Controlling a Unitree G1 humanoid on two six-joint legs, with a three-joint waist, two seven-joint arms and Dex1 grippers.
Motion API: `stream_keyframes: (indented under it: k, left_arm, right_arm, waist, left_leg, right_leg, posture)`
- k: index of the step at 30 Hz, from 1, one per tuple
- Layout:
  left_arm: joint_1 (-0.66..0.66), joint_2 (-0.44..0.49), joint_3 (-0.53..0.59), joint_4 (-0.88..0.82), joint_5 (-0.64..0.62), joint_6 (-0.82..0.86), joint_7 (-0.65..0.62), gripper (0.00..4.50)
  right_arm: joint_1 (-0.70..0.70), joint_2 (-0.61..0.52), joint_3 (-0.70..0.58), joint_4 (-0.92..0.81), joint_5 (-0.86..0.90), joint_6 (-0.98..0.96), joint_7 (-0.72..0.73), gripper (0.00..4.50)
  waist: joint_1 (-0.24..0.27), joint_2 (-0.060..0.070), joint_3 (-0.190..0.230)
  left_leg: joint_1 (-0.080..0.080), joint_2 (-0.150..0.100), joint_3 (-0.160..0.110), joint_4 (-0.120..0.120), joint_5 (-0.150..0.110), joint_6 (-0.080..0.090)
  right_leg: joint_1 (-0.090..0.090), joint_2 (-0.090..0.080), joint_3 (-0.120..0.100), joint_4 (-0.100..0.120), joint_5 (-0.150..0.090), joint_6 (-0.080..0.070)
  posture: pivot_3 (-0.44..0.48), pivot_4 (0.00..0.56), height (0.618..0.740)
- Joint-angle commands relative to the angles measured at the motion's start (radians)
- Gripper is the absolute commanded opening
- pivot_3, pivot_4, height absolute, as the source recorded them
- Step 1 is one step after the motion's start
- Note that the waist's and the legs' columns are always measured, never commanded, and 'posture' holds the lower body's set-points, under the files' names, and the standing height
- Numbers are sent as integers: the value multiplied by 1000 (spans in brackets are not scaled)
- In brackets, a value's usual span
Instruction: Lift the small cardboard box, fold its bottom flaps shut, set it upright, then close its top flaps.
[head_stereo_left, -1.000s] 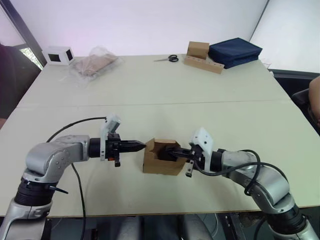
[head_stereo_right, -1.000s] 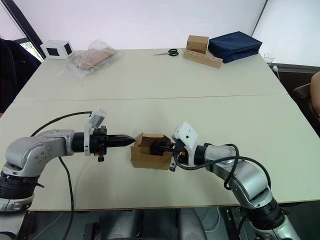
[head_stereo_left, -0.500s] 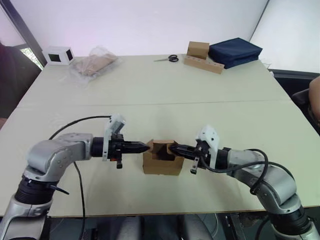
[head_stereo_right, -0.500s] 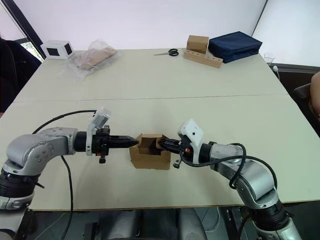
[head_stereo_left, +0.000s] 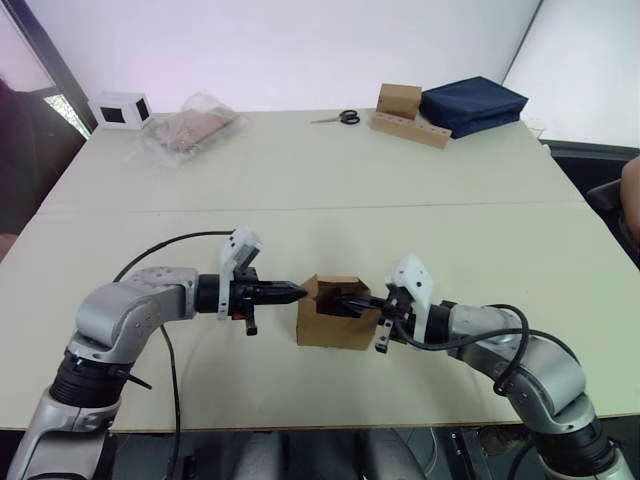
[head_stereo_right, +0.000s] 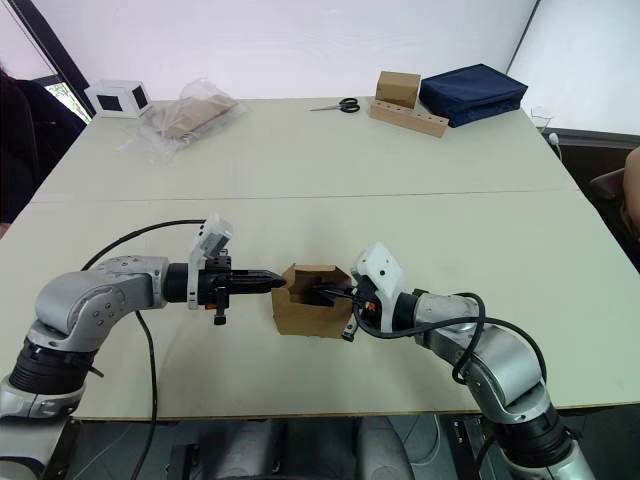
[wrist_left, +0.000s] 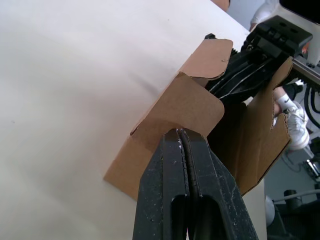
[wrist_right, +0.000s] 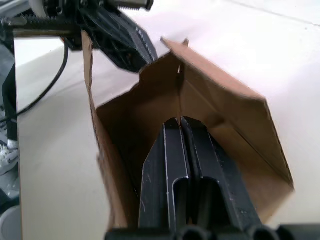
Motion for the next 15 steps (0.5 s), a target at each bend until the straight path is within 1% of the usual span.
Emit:
stream_keyframes:
  k: [1,7,12,15]
  left_arm:
    - [-39,8,38,-29,-44,19,-14,22]
    - [-57,20,11,-39,-33,8,-31,22]
    - [-53,4,-56,-39,21,-21,-30,22]
    - [-51,-12,-76,-23,47,-38,-20,22]
  right_arm:
    - [-21,15,-33,-17,26,-13,-6,0]
    - [-38,38,-35,-3,20,-22,-16,0]
    - [-49,56,-29,15,4,-34,-32,0]
    - [-50,57,-27,18,0,-37,-35,0]
  waist:
    - [-2,0,0]
    - [-6,0,0]
    - [-4,0,0]
    - [-5,0,0]
  left_leg:
    - [0,0,0,0,0,0]
    - [0,0,0,0,0,0]
    - [0,0,0,0,0,0]
    - [0,0,0,0,0,0]
  right_leg:
    - [0,0,0,0,0,0]
    - [-1,1,0,0,0,0]
    - [-1,1,0,0,0,0]
    - [-1,1,0,0,0,0]
  posture:
    - [0,150,740]
    - [0,150,740]
    - [0,150,740]
    - [0,150,740]
